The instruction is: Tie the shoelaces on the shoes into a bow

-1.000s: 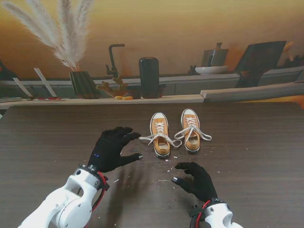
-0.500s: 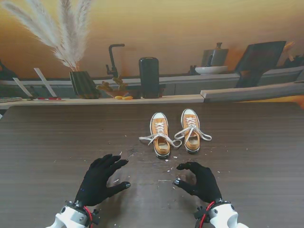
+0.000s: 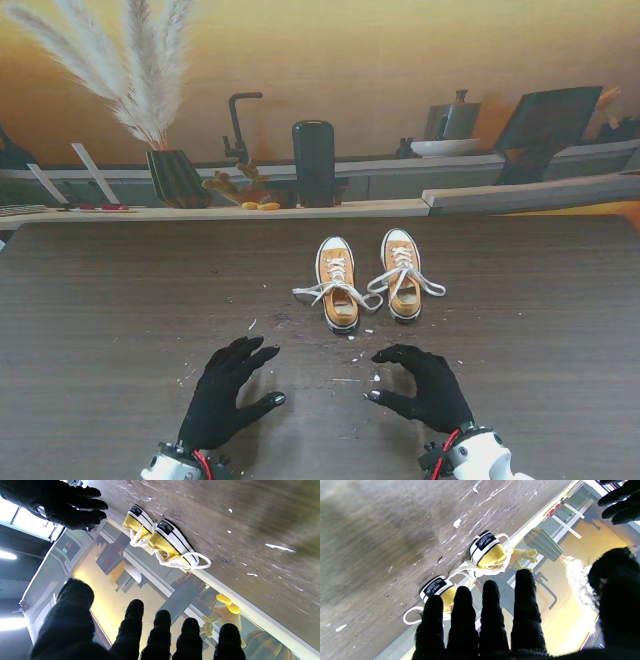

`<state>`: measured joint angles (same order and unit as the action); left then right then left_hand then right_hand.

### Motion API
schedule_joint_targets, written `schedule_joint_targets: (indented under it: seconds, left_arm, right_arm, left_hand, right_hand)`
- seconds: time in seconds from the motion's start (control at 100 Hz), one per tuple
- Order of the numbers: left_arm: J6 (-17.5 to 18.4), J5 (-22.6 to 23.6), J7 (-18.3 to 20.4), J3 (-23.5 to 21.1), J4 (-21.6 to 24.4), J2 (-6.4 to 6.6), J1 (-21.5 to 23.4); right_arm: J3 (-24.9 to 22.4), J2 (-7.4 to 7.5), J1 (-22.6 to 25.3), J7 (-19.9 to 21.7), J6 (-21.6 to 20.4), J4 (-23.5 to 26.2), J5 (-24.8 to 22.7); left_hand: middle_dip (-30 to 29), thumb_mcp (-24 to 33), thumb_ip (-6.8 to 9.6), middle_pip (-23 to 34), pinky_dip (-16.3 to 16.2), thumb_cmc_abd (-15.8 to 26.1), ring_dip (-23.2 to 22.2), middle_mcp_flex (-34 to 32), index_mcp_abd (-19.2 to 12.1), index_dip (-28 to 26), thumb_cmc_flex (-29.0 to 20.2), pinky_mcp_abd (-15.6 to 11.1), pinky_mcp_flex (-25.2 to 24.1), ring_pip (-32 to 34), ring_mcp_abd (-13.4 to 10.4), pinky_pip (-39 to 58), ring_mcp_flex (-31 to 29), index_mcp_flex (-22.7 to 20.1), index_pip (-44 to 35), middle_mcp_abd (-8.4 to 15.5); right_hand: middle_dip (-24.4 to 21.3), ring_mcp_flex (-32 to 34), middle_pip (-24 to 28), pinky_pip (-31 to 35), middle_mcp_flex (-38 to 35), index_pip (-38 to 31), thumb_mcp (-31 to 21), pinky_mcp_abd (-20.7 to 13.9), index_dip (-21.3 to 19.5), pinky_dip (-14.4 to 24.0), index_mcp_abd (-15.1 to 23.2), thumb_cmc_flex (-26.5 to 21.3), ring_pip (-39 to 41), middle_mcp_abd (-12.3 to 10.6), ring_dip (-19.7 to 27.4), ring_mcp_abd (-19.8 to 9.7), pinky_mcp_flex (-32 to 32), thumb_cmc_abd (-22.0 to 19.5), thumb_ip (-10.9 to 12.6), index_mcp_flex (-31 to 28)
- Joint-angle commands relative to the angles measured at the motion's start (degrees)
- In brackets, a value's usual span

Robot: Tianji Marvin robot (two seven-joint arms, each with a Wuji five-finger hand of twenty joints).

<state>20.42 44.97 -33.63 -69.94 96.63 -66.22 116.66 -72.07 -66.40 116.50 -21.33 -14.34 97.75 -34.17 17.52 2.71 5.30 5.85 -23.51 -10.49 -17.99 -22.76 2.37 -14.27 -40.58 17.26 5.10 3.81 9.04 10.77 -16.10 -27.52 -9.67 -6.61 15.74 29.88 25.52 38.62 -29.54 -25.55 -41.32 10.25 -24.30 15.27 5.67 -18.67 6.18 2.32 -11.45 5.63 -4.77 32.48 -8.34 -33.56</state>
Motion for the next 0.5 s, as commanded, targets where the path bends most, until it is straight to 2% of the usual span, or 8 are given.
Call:
schedule_joint_targets:
  seconds: [0.0, 0.49]
  left_arm:
    - [-0.5, 0.3, 1.1, 0.1, 0.1, -0.04, -0.2]
    - [-0.7, -0.6, 0.9, -0.3, -0.1, -0.27, -0.3]
  right_arm:
    - [0.3, 0.24, 0.1, 0.6, -0.2, -0.3, -0.2]
    - [0.9, 0.06, 0.3, -0.1, 0.7, -0.2, 0.1]
  left_hand:
    - [-1.6, -0.6, 1.02, -0.7, 0.1, 1.7, 1.7, 1.2, 0.0, 1.1, 0.0, -0.9, -0.9, -0.9, -1.3, -1.5, 2.5, 1.8, 0.5, 1.2]
    - [-1.5, 0.1, 1.18, -0.3, -0.6, 1.7, 1.6, 1.1, 0.5, 1.0, -0.5, -1.0, -1.0, -0.9, -1.2, -2.4, 2.7, 0.6, -0.4, 0.9]
  right_hand:
    - [-1.0, -1.3, -1.2, -1.0, 1.4, 0.3, 2.0, -2.5, 1.3, -0.6, 1.8, -1.5, -0.8, -1.8, 1.2, -1.5, 0.7, -0.9, 1.9, 1.5]
    - [-0.9, -0.4, -0.9, -0.9, 0.6, -0.5, -0.4, -2.3, 1.6, -0.4, 1.3, -1.7, -0.5, -1.4, 1.2, -0.9, -0.2, -0.4, 2.0, 1.1]
